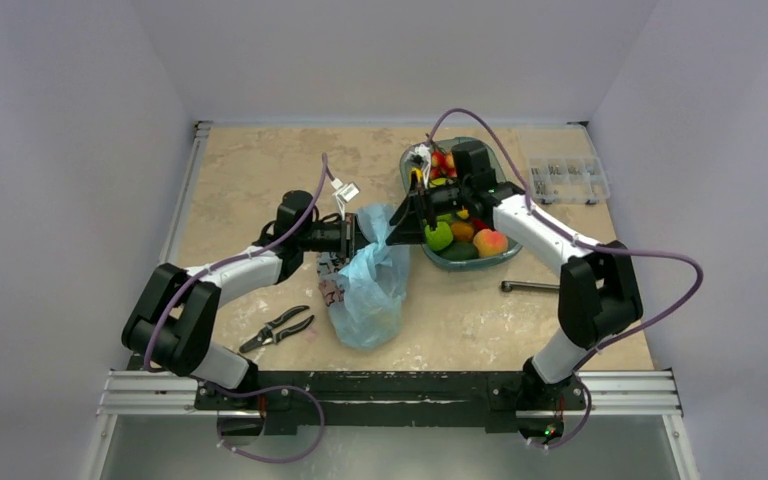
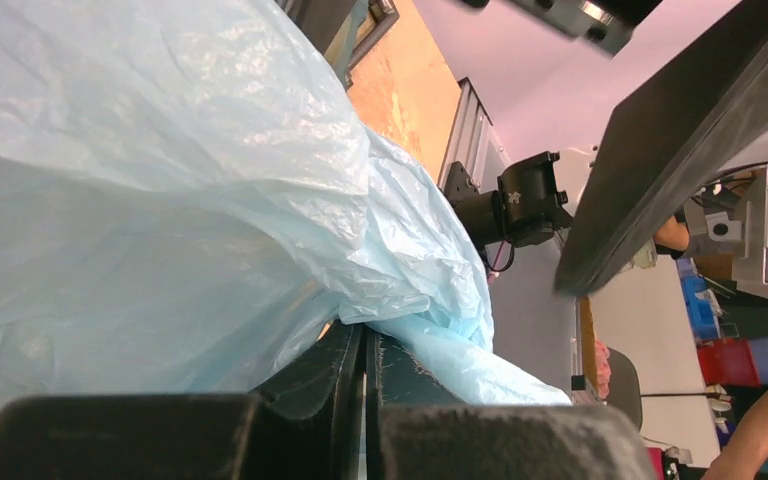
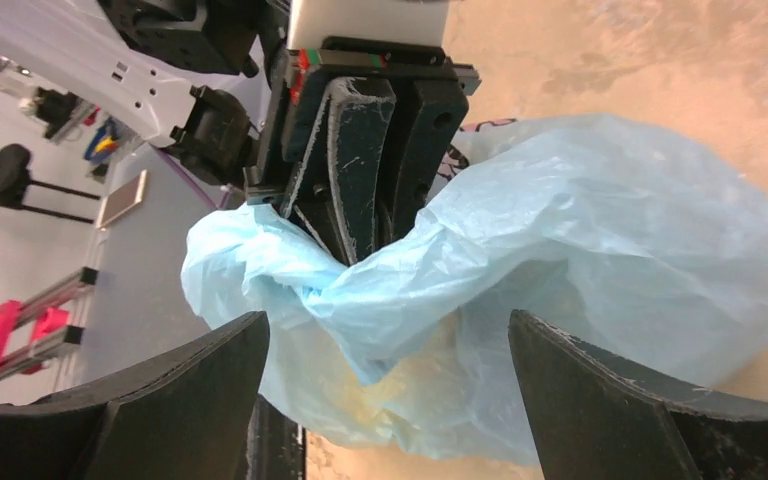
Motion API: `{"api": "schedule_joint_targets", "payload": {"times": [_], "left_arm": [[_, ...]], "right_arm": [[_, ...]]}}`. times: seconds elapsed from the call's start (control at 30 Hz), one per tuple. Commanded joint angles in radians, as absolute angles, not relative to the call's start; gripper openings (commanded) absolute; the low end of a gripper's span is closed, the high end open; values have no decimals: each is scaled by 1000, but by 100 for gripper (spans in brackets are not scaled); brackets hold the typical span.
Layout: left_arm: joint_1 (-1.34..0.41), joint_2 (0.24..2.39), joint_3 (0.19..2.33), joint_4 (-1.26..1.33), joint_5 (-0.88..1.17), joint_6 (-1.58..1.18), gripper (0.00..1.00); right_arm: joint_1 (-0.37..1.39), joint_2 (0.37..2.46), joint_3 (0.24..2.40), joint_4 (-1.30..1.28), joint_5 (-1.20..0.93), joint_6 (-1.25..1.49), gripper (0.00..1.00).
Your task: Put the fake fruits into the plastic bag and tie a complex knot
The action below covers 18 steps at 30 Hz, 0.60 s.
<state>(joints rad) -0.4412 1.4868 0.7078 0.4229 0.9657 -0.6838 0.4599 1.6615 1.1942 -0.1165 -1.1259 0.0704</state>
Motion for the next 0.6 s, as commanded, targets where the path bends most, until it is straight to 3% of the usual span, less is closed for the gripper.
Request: {"api": "schedule_joint_targets", "payload": {"times": [0.0, 0.1, 0.2, 0.27, 0.37, 0.57], "left_arm": [[-446, 1485, 721, 442, 999, -653, 0], [-446, 1487, 728, 442, 1001, -655, 0], [-446, 1487, 730, 443, 1003, -659, 0], [-446, 1487, 730, 444, 1004, -659, 0], [-446, 1489, 730, 445, 1005, -657, 0], [-448, 1488, 733, 428, 1003, -648, 0]], "right_arm": [[427, 1599, 1273, -459, -1168, -188, 91], [402, 1596, 1277, -610, -1170, -308, 74], [390, 1588, 1230, -632, -1123, -363, 36], [391, 1578, 1180, -521, -1091, -292, 24], [404, 1568, 1128, -277, -1054, -86, 18], [472, 1593, 1119, -20, -1034, 103, 20]]}}
